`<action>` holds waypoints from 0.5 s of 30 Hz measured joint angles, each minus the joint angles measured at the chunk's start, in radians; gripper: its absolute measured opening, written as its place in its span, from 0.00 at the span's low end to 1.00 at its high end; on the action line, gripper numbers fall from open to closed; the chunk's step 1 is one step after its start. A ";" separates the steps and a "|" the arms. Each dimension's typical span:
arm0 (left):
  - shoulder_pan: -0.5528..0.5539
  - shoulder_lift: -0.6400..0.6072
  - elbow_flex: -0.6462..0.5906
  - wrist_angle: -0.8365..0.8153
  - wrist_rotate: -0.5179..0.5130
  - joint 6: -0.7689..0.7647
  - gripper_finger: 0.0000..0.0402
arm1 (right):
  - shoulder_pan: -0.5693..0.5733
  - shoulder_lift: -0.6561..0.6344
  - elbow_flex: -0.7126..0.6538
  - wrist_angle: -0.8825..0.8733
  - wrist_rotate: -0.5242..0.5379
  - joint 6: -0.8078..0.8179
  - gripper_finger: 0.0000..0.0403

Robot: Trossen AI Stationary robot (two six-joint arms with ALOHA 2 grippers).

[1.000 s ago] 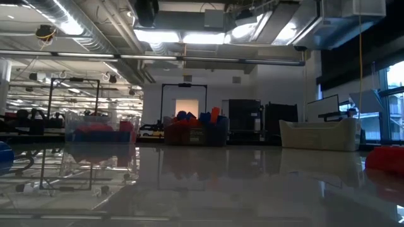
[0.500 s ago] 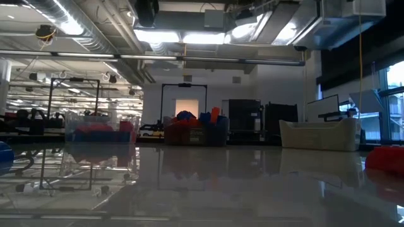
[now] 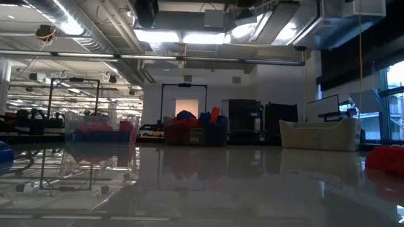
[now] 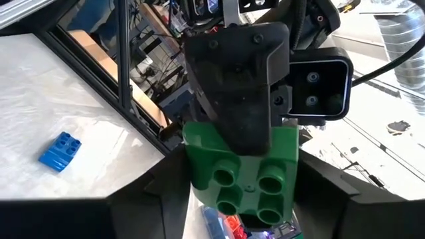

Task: Sort blocks by size

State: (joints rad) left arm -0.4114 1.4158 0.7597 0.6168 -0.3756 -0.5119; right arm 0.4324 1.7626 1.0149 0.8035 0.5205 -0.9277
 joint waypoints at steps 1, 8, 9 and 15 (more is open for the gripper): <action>0.000 0.000 0.000 0.001 0.000 0.003 0.36 | 0.000 0.000 0.000 0.001 0.000 0.002 0.51; 0.000 -0.001 0.000 -0.001 -0.002 0.078 0.47 | 0.000 0.000 0.000 0.012 0.014 0.011 0.53; 0.000 -0.005 0.000 -0.007 -0.002 0.084 0.49 | 0.000 0.000 0.000 0.011 0.020 0.011 0.52; 0.000 -0.077 0.000 -0.081 -0.004 0.119 0.52 | 0.000 -0.004 0.000 0.012 0.065 0.009 0.52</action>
State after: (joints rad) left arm -0.4111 1.3387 0.7597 0.5355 -0.3798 -0.3925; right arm 0.4324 1.7591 1.0149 0.8159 0.5855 -0.9184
